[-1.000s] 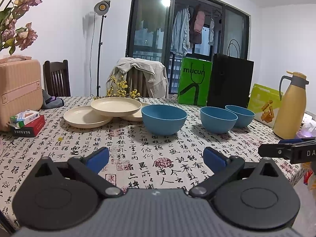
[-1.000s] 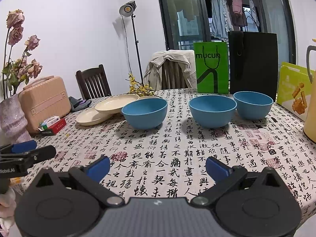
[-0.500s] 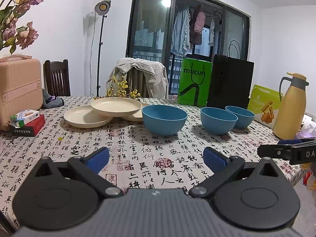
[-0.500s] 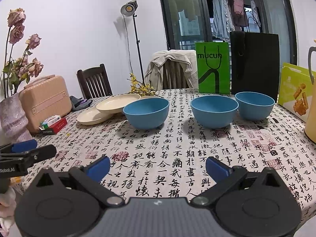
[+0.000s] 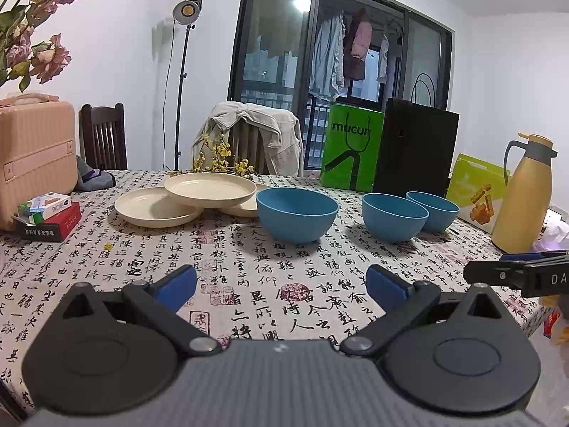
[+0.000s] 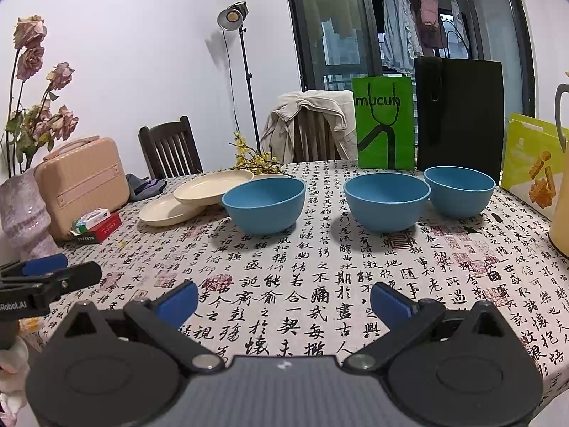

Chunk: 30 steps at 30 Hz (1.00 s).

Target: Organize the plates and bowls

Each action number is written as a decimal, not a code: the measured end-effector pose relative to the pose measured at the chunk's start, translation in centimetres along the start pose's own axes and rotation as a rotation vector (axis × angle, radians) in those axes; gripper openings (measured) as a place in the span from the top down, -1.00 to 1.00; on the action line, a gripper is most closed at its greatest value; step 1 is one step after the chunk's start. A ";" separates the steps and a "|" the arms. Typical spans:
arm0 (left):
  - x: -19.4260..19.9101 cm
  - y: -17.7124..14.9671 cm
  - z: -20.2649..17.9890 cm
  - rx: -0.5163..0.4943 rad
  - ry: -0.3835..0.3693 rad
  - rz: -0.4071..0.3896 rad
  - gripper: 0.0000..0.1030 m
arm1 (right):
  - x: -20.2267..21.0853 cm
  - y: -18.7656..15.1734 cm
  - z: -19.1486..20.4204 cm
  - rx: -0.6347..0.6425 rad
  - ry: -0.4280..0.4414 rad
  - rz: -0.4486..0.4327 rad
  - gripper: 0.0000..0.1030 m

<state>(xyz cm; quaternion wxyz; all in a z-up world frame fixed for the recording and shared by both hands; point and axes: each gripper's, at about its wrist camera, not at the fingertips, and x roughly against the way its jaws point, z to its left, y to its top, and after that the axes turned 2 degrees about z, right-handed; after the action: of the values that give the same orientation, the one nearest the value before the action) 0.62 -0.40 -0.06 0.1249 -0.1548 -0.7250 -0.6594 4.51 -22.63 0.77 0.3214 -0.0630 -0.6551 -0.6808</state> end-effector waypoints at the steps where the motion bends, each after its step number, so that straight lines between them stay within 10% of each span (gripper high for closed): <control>1: -0.1 0.0 0.0 0.000 0.000 0.000 -1.00 | 0.0 0.0 0.0 0.000 0.000 0.000 -1.00; 30: -0.6 0.8 1.3 0.020 0.018 -0.004 -1.00 | -1.2 1.0 0.5 0.006 -0.003 -0.005 -1.00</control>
<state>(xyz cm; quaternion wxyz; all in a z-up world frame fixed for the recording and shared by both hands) 1.51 0.96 0.29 0.1316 -0.1461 -0.7307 -0.6538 5.78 -21.63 1.11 0.3188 -0.0614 -0.6578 -0.6796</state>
